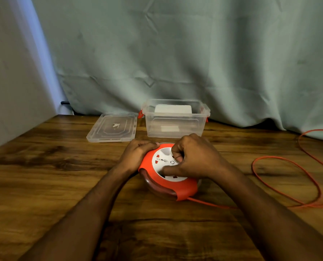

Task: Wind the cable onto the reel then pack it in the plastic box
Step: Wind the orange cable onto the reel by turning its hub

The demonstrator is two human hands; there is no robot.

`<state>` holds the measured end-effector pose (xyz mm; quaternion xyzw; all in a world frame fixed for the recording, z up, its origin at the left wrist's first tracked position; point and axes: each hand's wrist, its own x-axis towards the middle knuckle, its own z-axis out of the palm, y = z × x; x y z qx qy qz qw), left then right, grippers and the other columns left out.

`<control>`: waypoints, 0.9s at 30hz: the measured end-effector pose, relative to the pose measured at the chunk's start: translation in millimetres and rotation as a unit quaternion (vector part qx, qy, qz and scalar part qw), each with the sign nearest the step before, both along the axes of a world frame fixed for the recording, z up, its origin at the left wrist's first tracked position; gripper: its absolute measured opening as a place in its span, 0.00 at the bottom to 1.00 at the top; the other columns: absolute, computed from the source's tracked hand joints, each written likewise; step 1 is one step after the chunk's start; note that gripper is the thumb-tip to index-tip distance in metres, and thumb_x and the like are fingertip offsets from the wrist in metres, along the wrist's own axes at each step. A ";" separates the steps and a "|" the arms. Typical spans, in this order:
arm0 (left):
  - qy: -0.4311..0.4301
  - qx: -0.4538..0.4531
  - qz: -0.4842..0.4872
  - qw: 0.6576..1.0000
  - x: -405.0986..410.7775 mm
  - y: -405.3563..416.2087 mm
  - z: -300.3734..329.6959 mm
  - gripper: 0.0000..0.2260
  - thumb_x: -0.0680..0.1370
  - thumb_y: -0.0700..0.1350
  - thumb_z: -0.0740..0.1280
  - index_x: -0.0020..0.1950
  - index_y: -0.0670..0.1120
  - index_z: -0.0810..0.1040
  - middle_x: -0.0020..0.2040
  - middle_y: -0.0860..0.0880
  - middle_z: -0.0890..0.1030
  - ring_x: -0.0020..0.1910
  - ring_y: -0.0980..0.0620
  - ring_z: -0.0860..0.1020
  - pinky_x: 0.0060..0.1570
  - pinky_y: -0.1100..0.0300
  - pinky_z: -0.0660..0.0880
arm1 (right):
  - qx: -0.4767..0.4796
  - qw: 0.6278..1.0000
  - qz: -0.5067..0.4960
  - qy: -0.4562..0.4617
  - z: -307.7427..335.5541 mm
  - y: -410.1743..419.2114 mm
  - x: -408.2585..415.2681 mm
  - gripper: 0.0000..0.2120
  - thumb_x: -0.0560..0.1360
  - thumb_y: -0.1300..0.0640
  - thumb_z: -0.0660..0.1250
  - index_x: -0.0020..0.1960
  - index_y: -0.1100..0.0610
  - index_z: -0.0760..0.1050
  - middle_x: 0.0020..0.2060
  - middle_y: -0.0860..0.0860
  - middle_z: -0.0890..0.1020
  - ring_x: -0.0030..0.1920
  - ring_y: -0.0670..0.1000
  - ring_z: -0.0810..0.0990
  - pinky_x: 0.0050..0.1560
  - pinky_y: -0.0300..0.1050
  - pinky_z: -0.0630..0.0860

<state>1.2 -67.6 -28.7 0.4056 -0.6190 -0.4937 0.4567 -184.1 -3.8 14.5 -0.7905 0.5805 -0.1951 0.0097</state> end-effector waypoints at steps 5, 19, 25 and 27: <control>-0.009 0.000 0.003 1.000 0.8 -3.3 -1.6 0.11 0.80 0.43 0.67 0.45 0.39 0.86 0.41 0.38 0.87 0.37 0.42 0.85 0.37 0.56 0.80 | 0.007 1.000 0.022 -0.009 -0.1 0.1 0.5 0.27 0.67 0.36 0.79 0.29 0.55 0.72 0.25 0.48 0.77 0.35 0.44 0.81 0.33 0.44 0.70; -0.025 -0.016 0.017 0.999 1.1 -2.9 -3.9 0.12 0.80 0.43 0.68 0.43 0.37 0.85 0.40 0.33 0.85 0.35 0.38 0.82 0.36 0.55 0.77 | 0.111 0.977 0.136 -0.123 9.2 -12.1 -38.6 0.23 0.68 0.66 0.79 0.55 0.45 0.78 0.40 0.37 0.82 0.37 0.41 0.80 0.34 0.52 0.81; -0.020 -0.017 0.015 1.000 0.3 -1.7 -2.0 0.12 0.79 0.42 0.68 0.38 0.43 0.87 0.37 0.38 0.86 0.32 0.44 0.83 0.34 0.57 0.77 | 0.137 0.973 0.143 -0.120 5.9 -13.6 -40.4 0.24 0.69 0.66 0.79 0.56 0.46 0.75 0.62 0.41 0.84 0.64 0.47 0.83 0.51 0.52 0.88; -0.018 -0.017 0.014 1.000 0.0 -0.2 -1.4 0.12 0.79 0.42 0.68 0.38 0.43 0.87 0.37 0.38 0.86 0.32 0.44 0.84 0.35 0.57 0.78 | 0.134 0.973 0.141 -0.127 4.9 -14.9 -41.1 0.23 0.67 0.65 0.79 0.52 0.45 0.73 0.61 0.41 0.85 0.66 0.48 0.82 0.51 0.54 0.88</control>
